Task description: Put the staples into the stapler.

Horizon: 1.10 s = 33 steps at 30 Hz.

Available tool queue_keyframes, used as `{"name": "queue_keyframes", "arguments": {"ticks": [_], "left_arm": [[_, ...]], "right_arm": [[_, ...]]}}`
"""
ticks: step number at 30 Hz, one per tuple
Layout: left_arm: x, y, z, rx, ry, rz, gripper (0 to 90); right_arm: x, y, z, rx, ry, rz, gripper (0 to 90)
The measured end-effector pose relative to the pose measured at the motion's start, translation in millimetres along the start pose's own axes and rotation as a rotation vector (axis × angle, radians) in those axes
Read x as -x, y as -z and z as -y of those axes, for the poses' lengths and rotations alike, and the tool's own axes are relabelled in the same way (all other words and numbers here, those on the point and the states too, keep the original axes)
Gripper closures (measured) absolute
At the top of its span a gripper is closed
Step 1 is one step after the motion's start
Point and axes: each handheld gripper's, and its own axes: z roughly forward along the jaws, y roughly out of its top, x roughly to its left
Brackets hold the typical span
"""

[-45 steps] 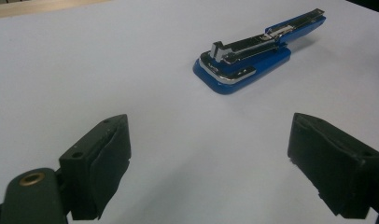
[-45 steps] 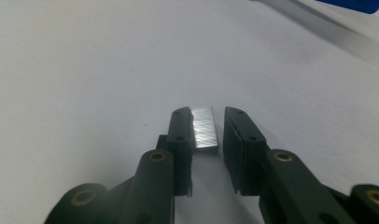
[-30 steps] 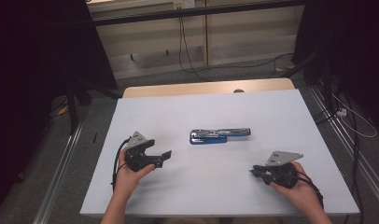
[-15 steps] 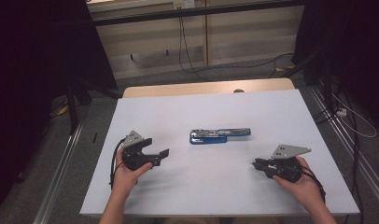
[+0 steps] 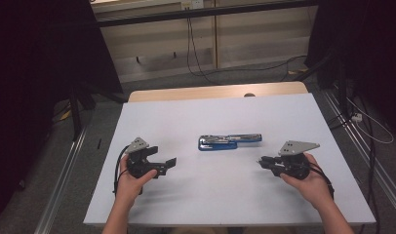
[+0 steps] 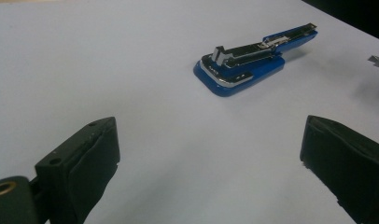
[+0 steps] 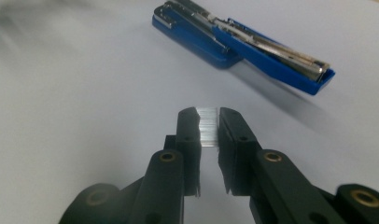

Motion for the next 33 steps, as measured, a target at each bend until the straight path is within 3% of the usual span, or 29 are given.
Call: {"name": "queue_keyframes", "arguments": {"ticks": [13,26,33], "left_arm": [[-2.2,9.2,3.0,0.002,-0.002,-0.007,5.0],[-3.2,15.8,5.0,0.013,0.000,-0.012,5.7],[-4.2,16.0,4.6,0.014,0.002,-0.012,6.1]], "right_arm": [[6.2,-19.9,-30.0,-0.006,0.055,-0.043,79.2],[11.7,-39.4,-68.2,0.007,0.114,-0.132,79.1],[22.1,-43.6,-81.7,0.003,0.141,-0.134,79.2]]}}
